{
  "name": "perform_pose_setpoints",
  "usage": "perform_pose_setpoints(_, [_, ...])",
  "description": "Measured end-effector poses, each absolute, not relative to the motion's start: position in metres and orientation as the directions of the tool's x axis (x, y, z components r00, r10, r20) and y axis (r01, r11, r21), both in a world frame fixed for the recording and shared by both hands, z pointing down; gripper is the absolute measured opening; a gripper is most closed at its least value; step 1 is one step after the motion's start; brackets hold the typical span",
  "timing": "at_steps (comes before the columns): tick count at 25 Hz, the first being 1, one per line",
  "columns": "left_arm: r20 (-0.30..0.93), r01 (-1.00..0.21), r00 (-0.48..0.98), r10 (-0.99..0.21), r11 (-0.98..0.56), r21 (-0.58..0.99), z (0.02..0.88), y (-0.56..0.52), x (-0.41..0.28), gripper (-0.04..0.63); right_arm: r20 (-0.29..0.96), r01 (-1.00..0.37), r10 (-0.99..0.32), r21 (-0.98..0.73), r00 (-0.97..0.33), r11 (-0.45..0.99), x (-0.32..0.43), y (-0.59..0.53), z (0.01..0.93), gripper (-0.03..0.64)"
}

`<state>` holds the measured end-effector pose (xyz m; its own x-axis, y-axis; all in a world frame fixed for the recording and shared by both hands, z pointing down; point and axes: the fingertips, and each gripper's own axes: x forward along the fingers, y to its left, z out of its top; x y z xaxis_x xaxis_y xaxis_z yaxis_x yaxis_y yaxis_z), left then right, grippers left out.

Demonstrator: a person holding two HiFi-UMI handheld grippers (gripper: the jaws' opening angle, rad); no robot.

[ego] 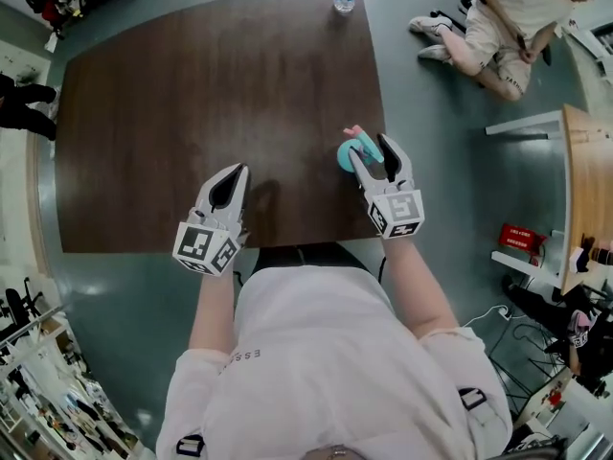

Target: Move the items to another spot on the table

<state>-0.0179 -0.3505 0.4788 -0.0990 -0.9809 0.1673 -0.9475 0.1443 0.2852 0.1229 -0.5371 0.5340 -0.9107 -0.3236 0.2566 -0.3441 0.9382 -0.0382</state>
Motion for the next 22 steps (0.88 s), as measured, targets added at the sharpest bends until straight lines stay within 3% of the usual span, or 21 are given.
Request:
perform_pose_setpoints(9, [0.125, -0.954, 0.063, -0.990, -0.023, 0.299, 0.470, -0.337, -0.022, 0.015, 0.267, -0.555, -0.522, -0.061, -0.810, 0.830, 0.159, -0.512, 0.521, 0.222])
perform_pose_setpoints(12, [0.117, -0.949, 0.140, -0.983, -0.100, 0.298, 0.469, -0.329, -0.020, 0.015, 0.303, -0.640, -0.600, -0.046, -0.741, 0.767, 0.179, -0.493, 0.526, 0.115])
perform_pose_setpoints(13, [0.116, -0.948, 0.163, -0.980, -0.123, 0.295, 0.469, -0.328, -0.018, 0.015, 0.311, -0.654, -0.612, -0.042, -0.727, 0.756, 0.185, -0.486, 0.527, 0.032])
perform_pose_setpoints(14, [0.114, -0.946, 0.182, -0.977, -0.142, 0.292, 0.469, -0.327, -0.016, 0.015, 0.316, -0.660, -0.617, -0.040, -0.720, 0.750, 0.189, -0.478, 0.527, -0.009])
perform_pose_setpoints(22, [0.073, -0.946, 0.198, -0.978, -0.171, 0.274, 0.460, -0.285, 0.004, 0.015, 0.297, -0.634, -0.590, -0.075, -0.751, 0.769, 0.202, -0.411, 0.523, -0.009])
